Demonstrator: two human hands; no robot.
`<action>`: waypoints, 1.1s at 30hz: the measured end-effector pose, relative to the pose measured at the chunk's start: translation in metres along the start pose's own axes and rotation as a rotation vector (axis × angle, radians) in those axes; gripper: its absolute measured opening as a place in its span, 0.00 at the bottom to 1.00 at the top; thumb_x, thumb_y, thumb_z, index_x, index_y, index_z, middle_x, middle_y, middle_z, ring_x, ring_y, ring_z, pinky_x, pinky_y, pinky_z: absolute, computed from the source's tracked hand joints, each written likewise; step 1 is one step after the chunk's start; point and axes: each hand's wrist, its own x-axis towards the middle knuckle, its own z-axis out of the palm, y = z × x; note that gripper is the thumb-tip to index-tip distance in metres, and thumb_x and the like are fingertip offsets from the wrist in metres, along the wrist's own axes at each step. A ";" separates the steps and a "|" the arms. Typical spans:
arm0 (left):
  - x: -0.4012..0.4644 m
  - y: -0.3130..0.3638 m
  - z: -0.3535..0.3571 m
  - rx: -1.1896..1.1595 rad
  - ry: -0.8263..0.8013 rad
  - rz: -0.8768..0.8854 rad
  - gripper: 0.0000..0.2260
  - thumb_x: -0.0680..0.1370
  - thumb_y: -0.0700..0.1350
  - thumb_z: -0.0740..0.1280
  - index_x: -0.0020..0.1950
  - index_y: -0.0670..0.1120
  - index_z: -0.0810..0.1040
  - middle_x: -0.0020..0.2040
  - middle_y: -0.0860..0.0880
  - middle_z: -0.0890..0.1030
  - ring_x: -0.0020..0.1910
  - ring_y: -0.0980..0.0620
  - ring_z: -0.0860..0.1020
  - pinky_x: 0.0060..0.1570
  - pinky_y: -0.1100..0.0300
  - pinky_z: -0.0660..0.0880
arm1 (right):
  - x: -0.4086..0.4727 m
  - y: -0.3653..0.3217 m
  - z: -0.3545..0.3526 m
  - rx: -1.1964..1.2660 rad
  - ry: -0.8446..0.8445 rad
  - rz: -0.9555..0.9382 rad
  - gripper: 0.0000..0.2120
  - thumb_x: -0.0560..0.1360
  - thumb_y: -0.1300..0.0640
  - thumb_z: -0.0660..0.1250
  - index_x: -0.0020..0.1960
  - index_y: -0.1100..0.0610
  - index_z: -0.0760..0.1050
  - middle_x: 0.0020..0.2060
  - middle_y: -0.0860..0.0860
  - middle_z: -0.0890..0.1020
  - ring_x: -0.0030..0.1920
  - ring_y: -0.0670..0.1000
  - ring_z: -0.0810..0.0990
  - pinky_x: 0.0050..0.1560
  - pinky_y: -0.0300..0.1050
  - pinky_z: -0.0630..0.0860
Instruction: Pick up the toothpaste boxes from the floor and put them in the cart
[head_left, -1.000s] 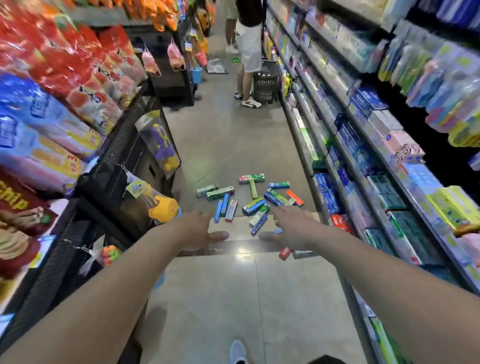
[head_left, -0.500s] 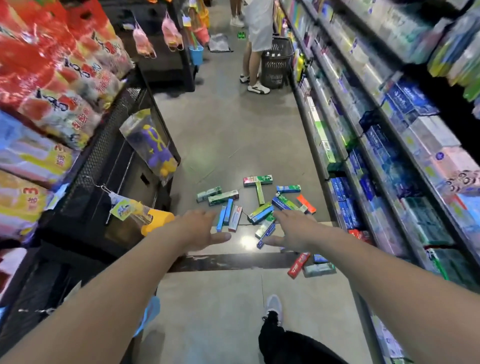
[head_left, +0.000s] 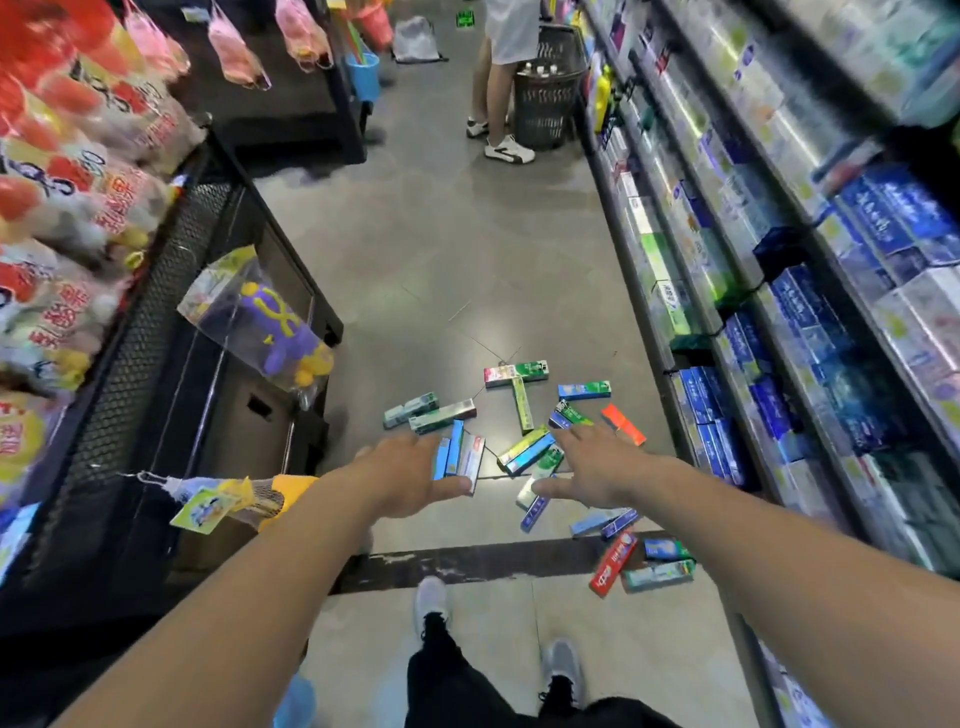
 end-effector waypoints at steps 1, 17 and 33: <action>0.013 -0.004 -0.007 0.009 -0.022 0.014 0.42 0.74 0.74 0.54 0.80 0.50 0.52 0.79 0.46 0.60 0.75 0.42 0.61 0.71 0.43 0.63 | 0.010 0.000 -0.004 0.015 -0.003 0.013 0.46 0.73 0.25 0.53 0.80 0.54 0.50 0.78 0.55 0.58 0.77 0.59 0.56 0.75 0.61 0.56; 0.241 -0.050 -0.060 0.074 -0.172 0.255 0.43 0.73 0.74 0.56 0.81 0.51 0.54 0.77 0.43 0.65 0.73 0.41 0.66 0.70 0.48 0.66 | 0.146 0.011 -0.014 0.423 -0.055 0.270 0.41 0.72 0.30 0.63 0.75 0.54 0.59 0.67 0.56 0.72 0.66 0.57 0.74 0.59 0.52 0.74; 0.539 -0.047 0.247 0.186 -0.393 0.200 0.37 0.75 0.70 0.59 0.74 0.44 0.63 0.68 0.40 0.70 0.65 0.41 0.72 0.65 0.50 0.70 | 0.425 0.105 0.326 0.731 -0.019 0.651 0.26 0.73 0.46 0.73 0.61 0.60 0.68 0.58 0.58 0.77 0.59 0.58 0.77 0.50 0.48 0.72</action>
